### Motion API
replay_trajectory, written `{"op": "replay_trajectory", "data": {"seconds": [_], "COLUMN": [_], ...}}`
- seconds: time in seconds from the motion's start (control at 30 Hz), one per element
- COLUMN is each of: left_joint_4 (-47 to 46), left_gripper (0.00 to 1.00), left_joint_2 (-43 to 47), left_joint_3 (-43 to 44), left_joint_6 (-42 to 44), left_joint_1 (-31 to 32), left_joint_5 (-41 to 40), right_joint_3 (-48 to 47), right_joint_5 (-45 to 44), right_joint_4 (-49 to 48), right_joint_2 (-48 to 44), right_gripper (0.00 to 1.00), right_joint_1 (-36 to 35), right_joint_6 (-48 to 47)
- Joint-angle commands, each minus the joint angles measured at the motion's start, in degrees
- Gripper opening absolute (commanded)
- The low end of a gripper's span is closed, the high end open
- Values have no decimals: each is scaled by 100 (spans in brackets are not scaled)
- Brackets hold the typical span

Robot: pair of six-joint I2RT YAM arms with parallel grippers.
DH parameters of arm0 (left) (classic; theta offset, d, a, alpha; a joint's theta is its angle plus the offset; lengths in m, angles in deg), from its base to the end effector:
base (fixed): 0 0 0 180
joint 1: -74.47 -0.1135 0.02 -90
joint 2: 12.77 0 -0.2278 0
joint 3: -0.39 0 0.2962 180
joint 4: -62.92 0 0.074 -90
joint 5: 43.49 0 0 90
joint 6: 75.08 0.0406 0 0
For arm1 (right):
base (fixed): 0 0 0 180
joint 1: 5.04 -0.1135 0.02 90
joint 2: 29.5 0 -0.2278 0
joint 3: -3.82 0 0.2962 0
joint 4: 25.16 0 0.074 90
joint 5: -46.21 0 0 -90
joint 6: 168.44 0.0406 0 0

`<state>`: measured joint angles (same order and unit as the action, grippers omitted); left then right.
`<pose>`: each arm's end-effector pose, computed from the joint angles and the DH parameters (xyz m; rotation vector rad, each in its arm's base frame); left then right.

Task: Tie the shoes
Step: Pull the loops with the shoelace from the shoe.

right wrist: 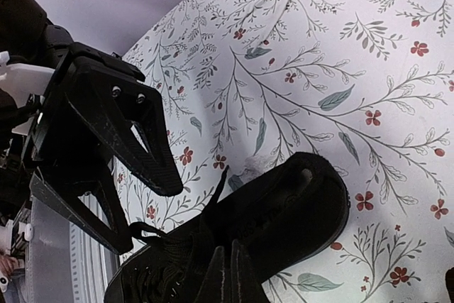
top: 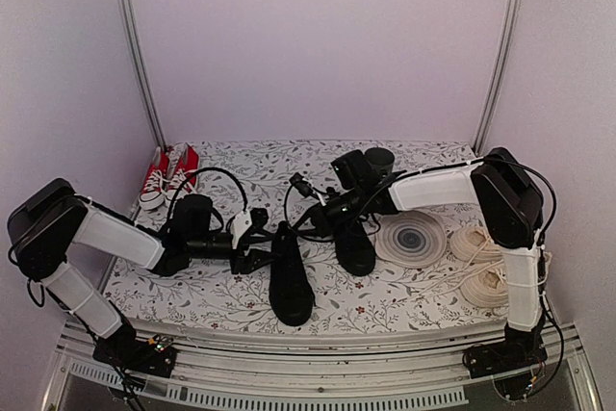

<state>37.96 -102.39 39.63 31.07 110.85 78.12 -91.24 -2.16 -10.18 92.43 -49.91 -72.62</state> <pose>0.2333 -0.1983 0.0665 1.2042 1.6329 -0.7782 0.3229 0.3595 0.1033 -1.1756 2.1065 1.2720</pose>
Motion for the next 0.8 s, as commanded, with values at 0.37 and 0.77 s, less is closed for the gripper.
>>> {"op": "replay_trajectory", "data": {"seconds": [0.37, 0.77], "left_joint_4": [477, 446], "left_gripper": [57, 35], "left_joint_2": [-37, 172], "left_joint_3": [16, -135], "left_joint_6": [-131, -42], "left_joint_1": [316, 599], "left_joint_5": [191, -932], "right_joint_3": [161, 201], "right_joint_5": [-157, -93], "right_joint_4": [-262, -318], "right_joint_2": [-323, -325], "right_gripper": [1, 1], "right_joint_1": [48, 48], "right_joint_6": [263, 305]}}
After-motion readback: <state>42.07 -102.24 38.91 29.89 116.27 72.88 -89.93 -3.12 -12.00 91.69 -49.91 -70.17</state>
